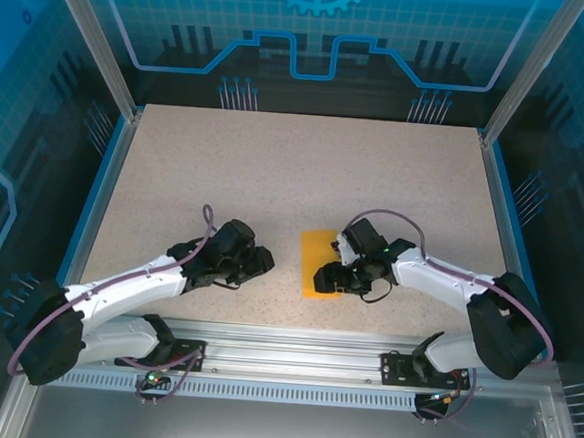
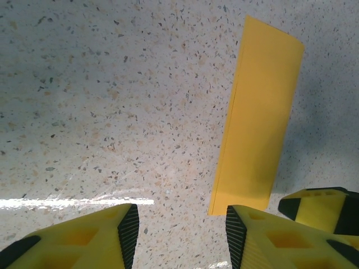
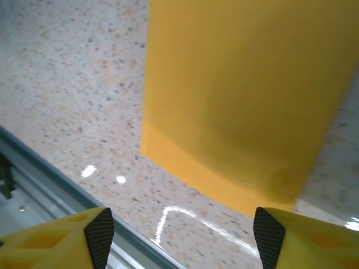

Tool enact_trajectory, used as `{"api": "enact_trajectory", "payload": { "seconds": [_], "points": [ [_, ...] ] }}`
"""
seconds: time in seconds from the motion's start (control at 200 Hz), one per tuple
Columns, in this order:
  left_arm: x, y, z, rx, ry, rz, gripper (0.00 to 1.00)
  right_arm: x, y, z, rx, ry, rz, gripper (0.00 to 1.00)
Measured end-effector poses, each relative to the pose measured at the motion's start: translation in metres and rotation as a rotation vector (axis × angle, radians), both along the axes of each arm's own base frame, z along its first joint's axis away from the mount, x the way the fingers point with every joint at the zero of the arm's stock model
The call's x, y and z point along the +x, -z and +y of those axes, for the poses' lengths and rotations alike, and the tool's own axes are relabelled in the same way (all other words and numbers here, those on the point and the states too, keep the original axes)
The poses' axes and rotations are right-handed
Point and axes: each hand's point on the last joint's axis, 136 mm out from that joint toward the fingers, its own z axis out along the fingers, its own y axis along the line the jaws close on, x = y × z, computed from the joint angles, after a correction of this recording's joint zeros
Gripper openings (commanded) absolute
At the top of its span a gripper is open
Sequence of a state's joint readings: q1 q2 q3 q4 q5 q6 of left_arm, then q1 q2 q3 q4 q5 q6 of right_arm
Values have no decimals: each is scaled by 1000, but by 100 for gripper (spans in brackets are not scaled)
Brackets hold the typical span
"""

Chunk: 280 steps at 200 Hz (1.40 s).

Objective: Fold a paper plane with a square sheet of paper (pick it up from the middle)
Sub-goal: Fold the square sheet of paper in half at the center of the table.

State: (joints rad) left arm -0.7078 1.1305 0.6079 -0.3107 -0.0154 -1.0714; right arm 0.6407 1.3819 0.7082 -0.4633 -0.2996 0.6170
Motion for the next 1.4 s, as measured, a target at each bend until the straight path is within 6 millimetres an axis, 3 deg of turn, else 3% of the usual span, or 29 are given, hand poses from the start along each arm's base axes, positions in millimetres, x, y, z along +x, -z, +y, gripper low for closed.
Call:
{"api": "enact_trajectory", "payload": {
  "seconds": [0.18,0.53,1.175,1.4],
  "points": [
    [0,-2,1,-6,0,-7,49,7,8,-13,-53,33,6,72],
    [-1,-4,2,-9,-1,-11,51,4,25,-6,-26,37,55,72],
    [-5,-1,0,-22,16,0,53,2,23,0,-5,42,7,71],
    [-10,4,-5,-35,63,8,55,-1,14,15,58,-7,-61,71]
  ]
}}
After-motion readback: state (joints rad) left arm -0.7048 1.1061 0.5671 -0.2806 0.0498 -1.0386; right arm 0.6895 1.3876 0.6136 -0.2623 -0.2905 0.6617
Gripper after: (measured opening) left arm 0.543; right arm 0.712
